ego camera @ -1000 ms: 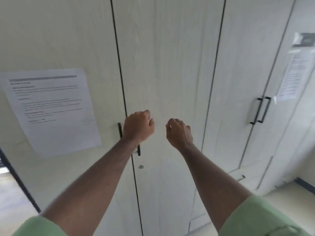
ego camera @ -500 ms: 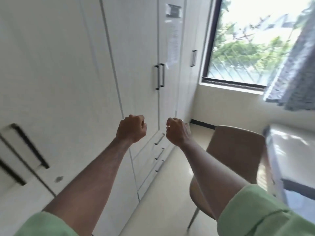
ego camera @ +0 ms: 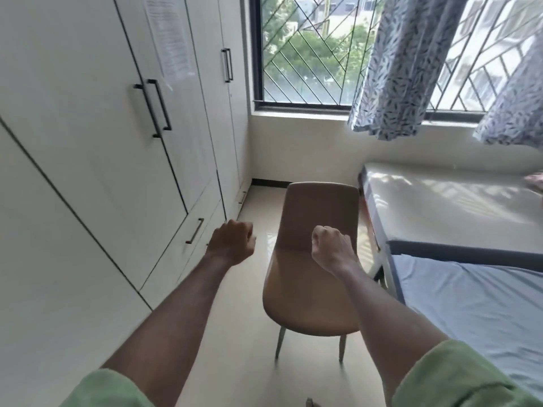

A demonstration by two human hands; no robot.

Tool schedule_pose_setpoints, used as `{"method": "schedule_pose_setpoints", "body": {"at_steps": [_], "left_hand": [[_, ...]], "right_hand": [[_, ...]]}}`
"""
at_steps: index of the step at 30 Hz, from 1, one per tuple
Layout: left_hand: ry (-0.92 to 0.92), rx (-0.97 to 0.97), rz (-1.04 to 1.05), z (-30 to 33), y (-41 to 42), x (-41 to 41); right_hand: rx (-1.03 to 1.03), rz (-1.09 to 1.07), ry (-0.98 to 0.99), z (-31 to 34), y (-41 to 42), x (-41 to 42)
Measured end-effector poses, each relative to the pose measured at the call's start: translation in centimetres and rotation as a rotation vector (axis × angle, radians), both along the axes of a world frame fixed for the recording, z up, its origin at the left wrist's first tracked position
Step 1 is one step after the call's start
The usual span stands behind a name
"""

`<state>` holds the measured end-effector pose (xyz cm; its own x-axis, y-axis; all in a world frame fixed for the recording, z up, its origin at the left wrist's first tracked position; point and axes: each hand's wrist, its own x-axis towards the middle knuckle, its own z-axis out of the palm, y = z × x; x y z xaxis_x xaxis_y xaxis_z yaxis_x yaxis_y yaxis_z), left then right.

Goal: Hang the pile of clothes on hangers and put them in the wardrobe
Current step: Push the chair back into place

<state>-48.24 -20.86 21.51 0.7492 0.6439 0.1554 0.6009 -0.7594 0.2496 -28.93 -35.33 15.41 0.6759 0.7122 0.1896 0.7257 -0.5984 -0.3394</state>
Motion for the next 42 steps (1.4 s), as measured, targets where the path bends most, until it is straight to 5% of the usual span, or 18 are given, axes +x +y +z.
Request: {"method": "schedule_pose_setpoints", "body": {"at_steps": [8,24,37,42], "left_hand": [[0.105,-0.112,-0.024,-8.7,-0.6,8.1],[0.469,-0.438,-0.132,-42.8,-4.9,16.4],[0.753,-0.078,-0.306,-61.5,-4.8,19.5],[0.584,0.1,-0.343,-65.4,-4.7,17.9]], "right_hand": [[-0.08,-0.063,0.143,-7.8,-3.7,7.5],[-0.353,0.052,0.403,-40.9,-10.5,14.8],[-0.668,0.219,0.212,-56.8,-10.7,18.5],[-0.514,0.197,0.033,-60.3,-12.4,17.5]]}}
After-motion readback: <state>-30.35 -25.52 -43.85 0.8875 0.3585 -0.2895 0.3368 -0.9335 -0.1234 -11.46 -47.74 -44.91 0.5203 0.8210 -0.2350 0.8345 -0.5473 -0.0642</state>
